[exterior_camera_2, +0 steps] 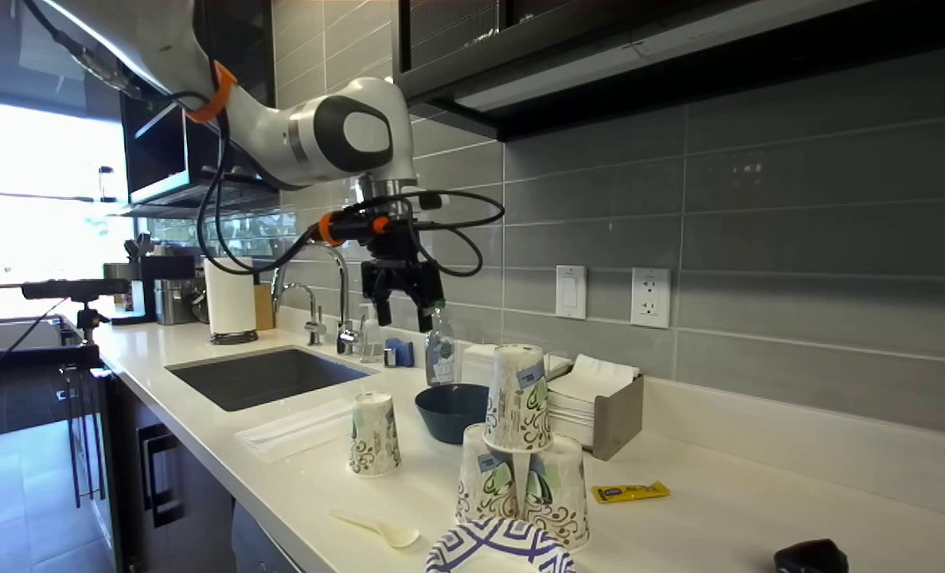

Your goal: Sport stack the cups on the left onto the two cups on the right

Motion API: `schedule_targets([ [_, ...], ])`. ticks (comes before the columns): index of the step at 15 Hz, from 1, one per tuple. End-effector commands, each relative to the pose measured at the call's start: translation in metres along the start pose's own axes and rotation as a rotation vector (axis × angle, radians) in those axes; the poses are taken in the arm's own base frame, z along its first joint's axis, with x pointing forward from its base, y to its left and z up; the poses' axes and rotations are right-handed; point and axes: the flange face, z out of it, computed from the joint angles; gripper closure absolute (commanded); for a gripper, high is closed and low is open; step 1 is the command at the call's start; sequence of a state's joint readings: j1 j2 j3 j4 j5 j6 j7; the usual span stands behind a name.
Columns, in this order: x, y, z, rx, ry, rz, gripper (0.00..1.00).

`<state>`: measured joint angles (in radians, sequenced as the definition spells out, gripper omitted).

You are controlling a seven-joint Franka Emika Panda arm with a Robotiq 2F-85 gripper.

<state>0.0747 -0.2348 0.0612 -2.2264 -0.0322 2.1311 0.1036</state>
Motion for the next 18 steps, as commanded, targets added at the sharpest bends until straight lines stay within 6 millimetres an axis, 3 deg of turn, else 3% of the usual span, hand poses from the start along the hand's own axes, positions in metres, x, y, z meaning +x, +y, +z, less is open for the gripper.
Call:
schedule_targets([
  [1,0.006,-0.014,0.031,0.029,-0.039,-0.044,0.0],
  [9,0.003,-0.017,0.085,0.076,-0.085,-0.073,0.0],
  [15,-0.005,-0.015,0.106,0.098,-0.118,-0.081,0.0],
  [16,-0.005,-0.015,0.109,0.104,-0.123,-0.083,0.02],
  [18,-0.006,-0.015,0.113,0.112,-0.132,-0.089,0.27],
])
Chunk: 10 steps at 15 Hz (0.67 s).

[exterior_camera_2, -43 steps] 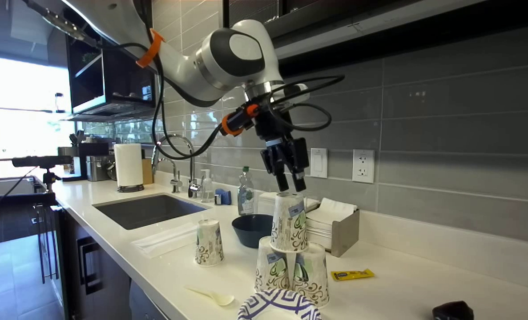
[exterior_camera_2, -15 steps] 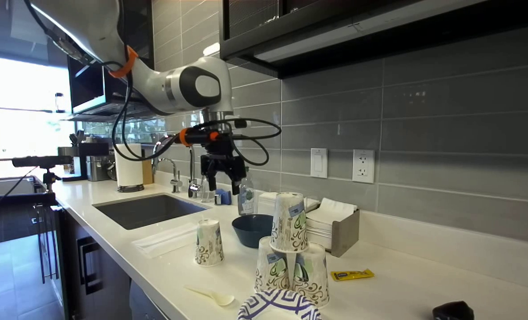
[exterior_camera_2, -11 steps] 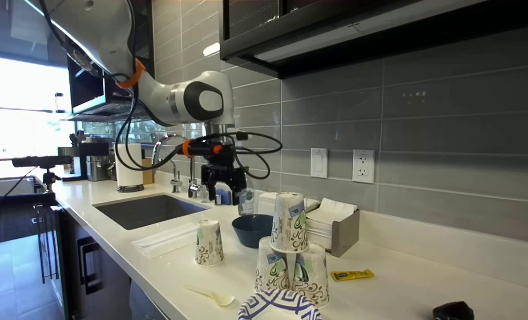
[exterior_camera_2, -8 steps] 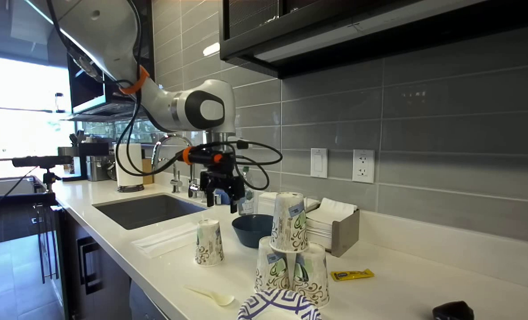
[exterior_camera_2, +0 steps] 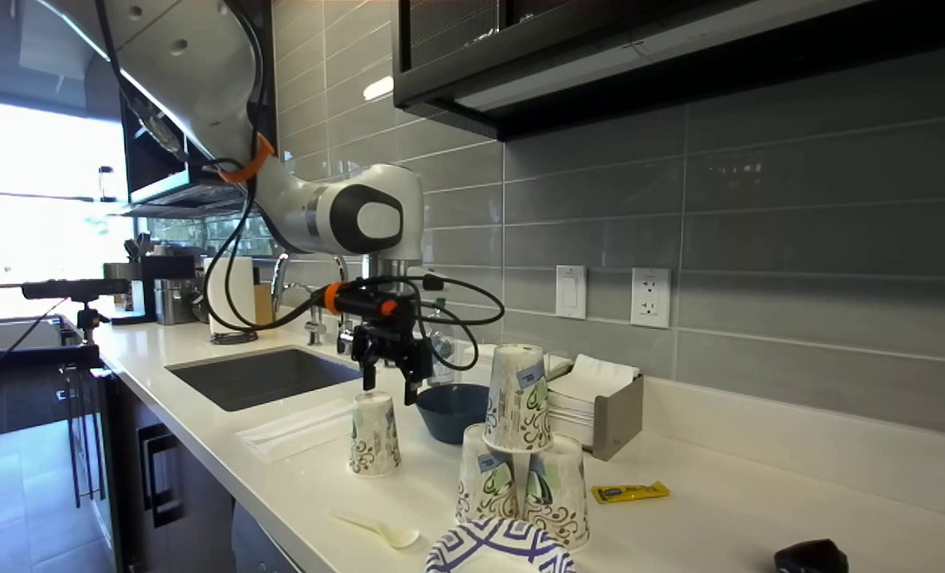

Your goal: Sport stack the cups on the left onto the two cups on the right

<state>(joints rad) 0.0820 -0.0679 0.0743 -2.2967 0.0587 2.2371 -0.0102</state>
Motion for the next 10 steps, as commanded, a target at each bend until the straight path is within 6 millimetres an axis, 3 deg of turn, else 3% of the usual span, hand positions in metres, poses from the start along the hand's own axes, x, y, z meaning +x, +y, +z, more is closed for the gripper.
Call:
schedule_targets([
  [1,-0.0006,0.0018,0.0087,0.037,0.0,-0.013,0.31],
  [10,-0.0009,0.0023,0.0069,0.042,-0.002,-0.014,0.95],
])
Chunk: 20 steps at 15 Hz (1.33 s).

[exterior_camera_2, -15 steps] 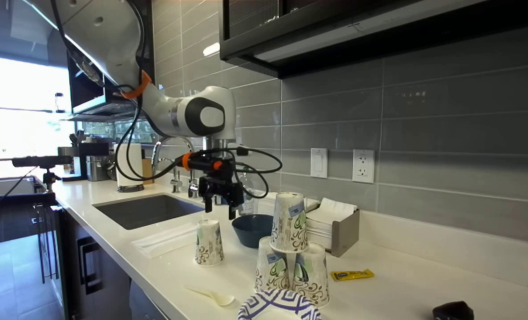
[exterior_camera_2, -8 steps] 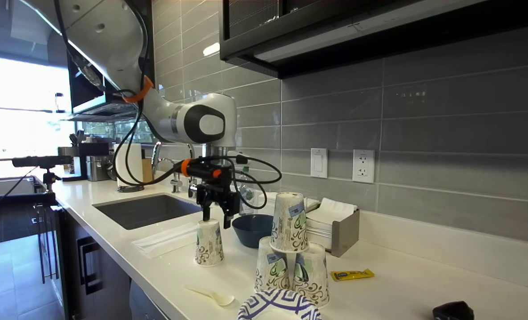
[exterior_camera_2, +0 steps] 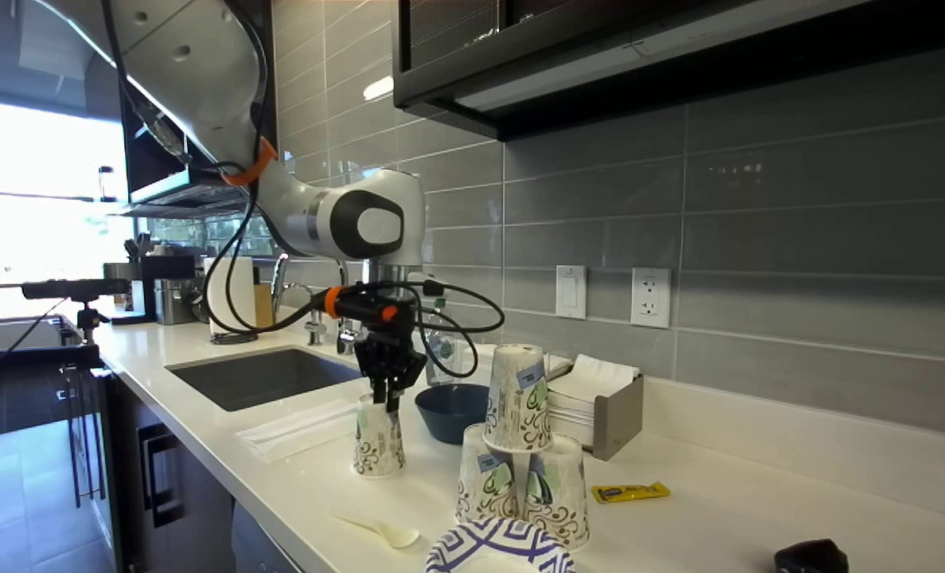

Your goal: Sport stack the cups on the left onto the two cups on the right

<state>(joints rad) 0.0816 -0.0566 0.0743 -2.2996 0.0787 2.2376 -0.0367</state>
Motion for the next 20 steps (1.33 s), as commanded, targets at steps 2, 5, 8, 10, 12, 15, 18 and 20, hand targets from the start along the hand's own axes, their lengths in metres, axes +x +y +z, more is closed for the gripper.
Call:
schedule_targets([
  [2,-0.002,0.003,-0.004,0.024,0.016,0.004,1.0],
  [5,-0.007,0.006,-0.014,0.017,0.024,0.018,1.0],
  [8,-0.018,0.009,-0.036,-0.001,0.044,0.047,0.99],
  [10,-0.03,0.009,-0.063,-0.016,0.068,0.079,0.99],
  [12,-0.046,0.007,-0.096,-0.03,0.096,0.119,0.99],
  [15,-0.075,0.011,-0.142,-0.03,0.13,0.208,0.99],
  [18,-0.057,0.006,-0.138,-0.012,0.128,0.159,0.97],
  [20,-0.054,0.006,-0.13,-0.012,0.113,0.158,0.97],
])
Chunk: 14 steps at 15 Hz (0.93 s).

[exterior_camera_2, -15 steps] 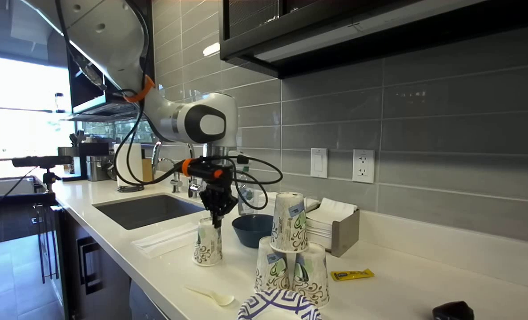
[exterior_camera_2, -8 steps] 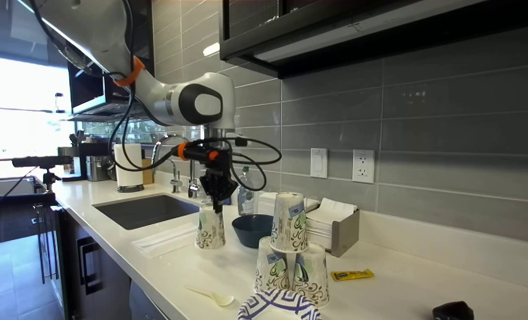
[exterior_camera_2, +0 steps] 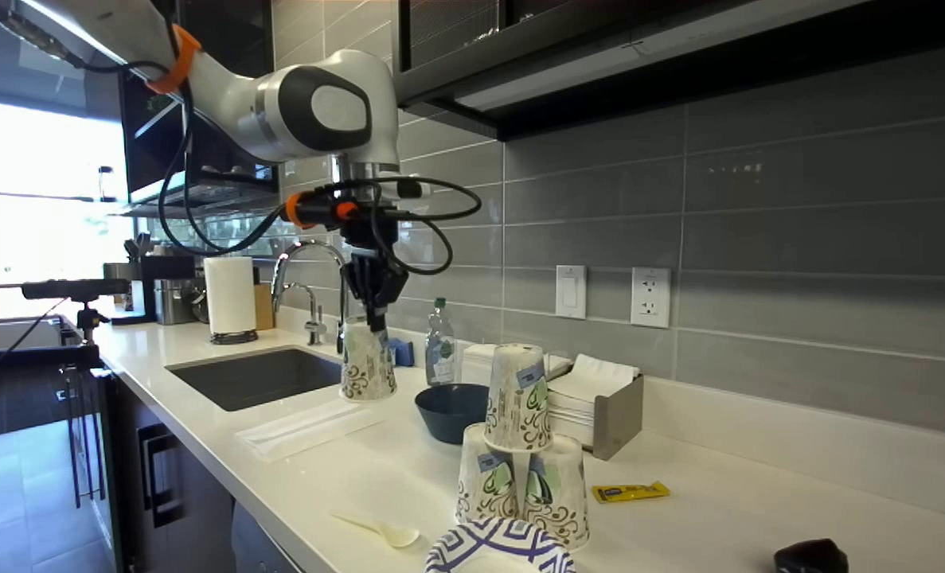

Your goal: Sport stack the cups on the left onto the two cups on the right

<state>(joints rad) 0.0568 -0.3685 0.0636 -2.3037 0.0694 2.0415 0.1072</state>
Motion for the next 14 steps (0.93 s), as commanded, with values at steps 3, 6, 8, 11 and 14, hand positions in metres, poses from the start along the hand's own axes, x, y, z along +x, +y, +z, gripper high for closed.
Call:
schedule_targets([
  [3,-0.003,0.007,-0.01,-0.022,-0.001,0.025,0.99],
  [6,-0.019,0.024,-0.046,-0.078,0.028,0.089,0.99],
  [8,-0.032,0.042,-0.072,-0.116,0.041,0.152,0.99],
  [11,-0.051,0.071,-0.111,-0.165,0.063,0.247,0.99],
  [14,-0.06,0.1,-0.142,-0.214,0.087,0.314,0.99],
])
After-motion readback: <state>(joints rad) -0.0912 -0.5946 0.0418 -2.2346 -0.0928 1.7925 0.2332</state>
